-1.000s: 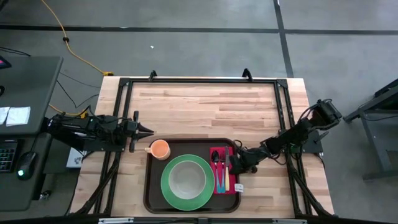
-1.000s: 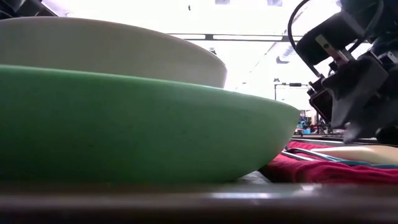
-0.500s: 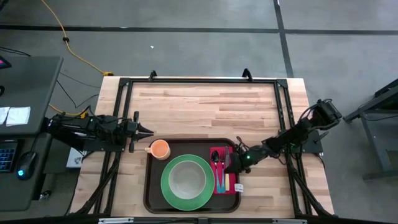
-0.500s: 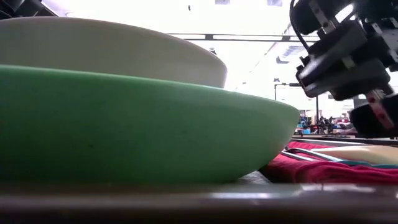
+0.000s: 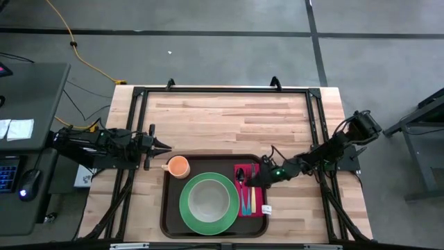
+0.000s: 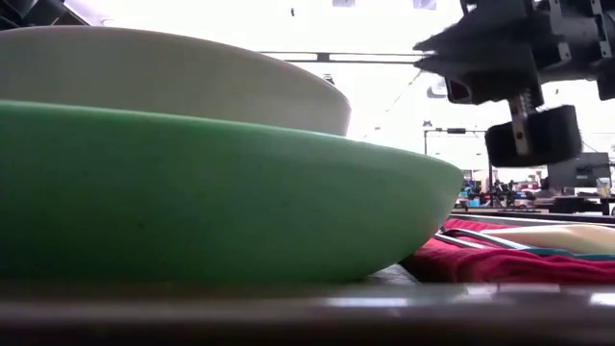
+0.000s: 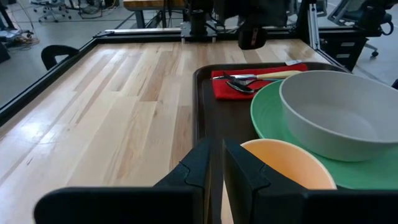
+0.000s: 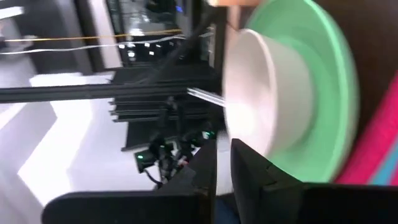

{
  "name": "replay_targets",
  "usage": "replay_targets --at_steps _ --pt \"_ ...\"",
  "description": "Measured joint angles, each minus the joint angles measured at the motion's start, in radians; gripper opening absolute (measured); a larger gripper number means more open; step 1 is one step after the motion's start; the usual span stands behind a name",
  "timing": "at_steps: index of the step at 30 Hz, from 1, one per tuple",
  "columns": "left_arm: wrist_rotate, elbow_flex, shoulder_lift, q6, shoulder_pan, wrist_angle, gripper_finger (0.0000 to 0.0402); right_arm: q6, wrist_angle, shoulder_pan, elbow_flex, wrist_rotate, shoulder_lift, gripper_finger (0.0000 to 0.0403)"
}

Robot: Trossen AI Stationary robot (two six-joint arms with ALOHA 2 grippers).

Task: Set up tray
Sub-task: Return to Home Position

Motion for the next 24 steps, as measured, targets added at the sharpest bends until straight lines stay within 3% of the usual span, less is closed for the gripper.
replay_targets --at_steps 8,24 --pt "0.0 0.0 0.0 0.0 0.0 0.0 0.0074 -0.103 0.117 0.0 0.001 0.054 0.0 0.0015" --pt "0.0 0.0 0.0 -0.008 0.0 0.0 0.0074 -0.211 0.123 -0.03 0.001 0.124 0.0 0.0001"
